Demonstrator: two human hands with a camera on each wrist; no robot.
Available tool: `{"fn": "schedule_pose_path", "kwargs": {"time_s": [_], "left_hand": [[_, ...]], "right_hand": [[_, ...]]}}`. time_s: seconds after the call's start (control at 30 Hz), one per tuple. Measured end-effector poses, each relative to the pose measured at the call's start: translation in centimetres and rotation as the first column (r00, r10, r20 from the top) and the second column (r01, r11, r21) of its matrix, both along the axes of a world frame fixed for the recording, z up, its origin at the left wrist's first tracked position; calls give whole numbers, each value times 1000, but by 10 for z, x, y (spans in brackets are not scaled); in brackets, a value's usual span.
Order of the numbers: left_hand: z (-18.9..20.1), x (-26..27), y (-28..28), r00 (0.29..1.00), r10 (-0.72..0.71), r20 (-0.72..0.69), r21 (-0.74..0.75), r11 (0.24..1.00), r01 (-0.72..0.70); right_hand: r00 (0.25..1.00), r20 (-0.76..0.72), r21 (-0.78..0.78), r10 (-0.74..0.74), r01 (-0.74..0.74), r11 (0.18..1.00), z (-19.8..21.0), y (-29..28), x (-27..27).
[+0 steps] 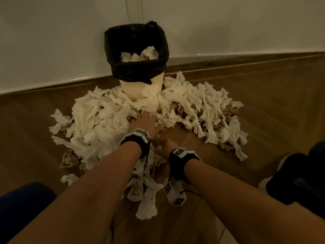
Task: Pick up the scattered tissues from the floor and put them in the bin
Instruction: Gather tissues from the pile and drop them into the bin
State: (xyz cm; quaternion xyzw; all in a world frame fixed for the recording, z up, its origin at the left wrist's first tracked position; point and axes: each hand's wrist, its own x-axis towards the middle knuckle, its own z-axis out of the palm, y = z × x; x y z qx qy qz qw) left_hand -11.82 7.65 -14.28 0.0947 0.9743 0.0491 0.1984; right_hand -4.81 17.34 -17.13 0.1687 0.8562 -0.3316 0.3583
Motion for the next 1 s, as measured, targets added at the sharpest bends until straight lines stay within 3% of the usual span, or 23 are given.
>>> {"fn": "schedule_pose_path", "kwargs": {"time_s": [0.13, 0.3, 0.43, 0.57, 0.67, 0.73, 0.8, 0.9, 1.0], "left_hand": [[-13, 7, 10, 1000, 30, -8, -63, 998, -31], [-23, 8, 18, 997, 27, 71, -98, 995, -20], [-28, 6, 16, 993, 19, 118, -61, 998, -12], [-29, -1, 10, 997, 4, 77, -7, 1000, -3], [-27, -9, 4, 995, 33, 89, 171, 984, -48], [-24, -12, -1, 984, 137, 112, 301, 939, -165], [-21, -14, -5, 970, 218, 107, 398, 885, -243], [-11, -14, -11, 955, 277, 110, 475, 829, -295], [1, -13, -17, 921, 370, 124, 606, 706, -365]], "right_hand": [[997, 35, 22, -63, 63, 998, -9, -10, 10], [987, 74, 97, 144, -151, 984, -11, -18, 14], [961, 4, 135, 277, -275, 952, -12, -12, 15], [993, -84, 27, 85, -83, 996, -10, 7, 15], [991, -39, -78, -126, 122, 989, -10, 21, 14], [964, -18, -166, -264, 257, 952, -9, 30, 15], [896, 26, -288, -443, 431, 855, -5, 38, 17], [729, 168, -486, -664, 647, 588, 8, 44, 19], [581, 352, -624, -734, 730, 279, 23, 48, 21]]}}
